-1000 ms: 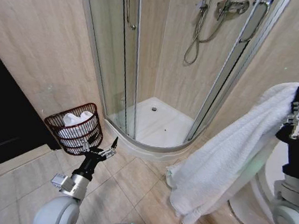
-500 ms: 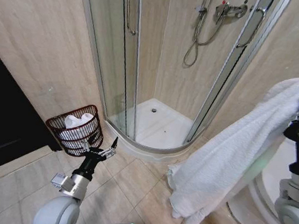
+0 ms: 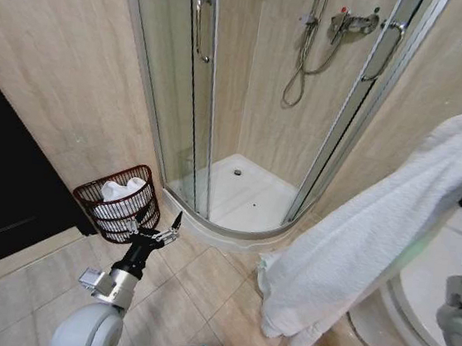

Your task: Discard the used towel into the hamper.

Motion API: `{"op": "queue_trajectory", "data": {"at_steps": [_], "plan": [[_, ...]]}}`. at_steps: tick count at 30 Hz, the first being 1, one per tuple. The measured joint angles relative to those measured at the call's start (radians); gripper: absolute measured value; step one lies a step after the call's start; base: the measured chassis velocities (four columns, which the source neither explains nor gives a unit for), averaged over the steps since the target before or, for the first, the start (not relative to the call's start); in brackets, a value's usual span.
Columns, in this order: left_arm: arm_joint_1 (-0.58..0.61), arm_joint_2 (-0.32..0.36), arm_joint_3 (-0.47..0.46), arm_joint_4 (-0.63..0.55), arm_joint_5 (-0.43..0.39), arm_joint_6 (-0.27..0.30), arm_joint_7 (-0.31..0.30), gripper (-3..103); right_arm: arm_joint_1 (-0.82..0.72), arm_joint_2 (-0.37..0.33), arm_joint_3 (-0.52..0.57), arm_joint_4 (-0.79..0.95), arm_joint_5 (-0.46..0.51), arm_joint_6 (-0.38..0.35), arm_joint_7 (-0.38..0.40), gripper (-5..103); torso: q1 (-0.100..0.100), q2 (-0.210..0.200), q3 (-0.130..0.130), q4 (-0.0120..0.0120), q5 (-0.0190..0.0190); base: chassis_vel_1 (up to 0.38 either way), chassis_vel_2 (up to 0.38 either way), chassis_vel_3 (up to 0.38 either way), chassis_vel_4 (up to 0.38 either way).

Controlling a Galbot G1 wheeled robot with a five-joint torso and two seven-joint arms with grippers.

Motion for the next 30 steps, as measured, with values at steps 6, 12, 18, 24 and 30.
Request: {"op": "queue_trajectory", "data": {"at_steps": [6,12,18,24,30], "plan": [[0.0,0.0,0.0,0.0,0.0,0.0,0.0,100,0.022,-0.016,-0.014,0.0,0.001,-0.017,0.015,2,0.009,0.026,0.016,0.0002,-0.0001,0.0,0.0,0.0,0.0],[0.0,0.0,0.0,0.0,0.0,0.0,0.0,100,0.02,-0.014,0.001,0.0,0.002,-0.02,0.017,2,0.018,0.047,0.029,0.0,0.0,0.0,0.0,0.0,0.0],[0.0,0.0,0.0,0.0,0.0,0.0,0.0,100,0.009,-0.024,0.037,0.0,0.013,-0.029,0.02,2,0.027,0.072,0.045,-0.0001,-0.0001,0.0,0.0,0.0,0.0],[0.0,0.0,0.0,0.0,0.0,0.0,0.0,100,-0.005,-0.012,0.041,0.0,0.011,-0.028,0.02,2,0.037,0.097,0.06,0.0001,0.0,0.0,0.0,0.0,0.0],[0.0,0.0,0.0,0.0,0.0,0.0,0.0,100,-0.007,-0.017,0.06,0.0,0.028,-0.022,0.021,2,0.047,0.125,0.077,0.0001,-0.0001,0.0,0.0,0.0,0.0]]}}
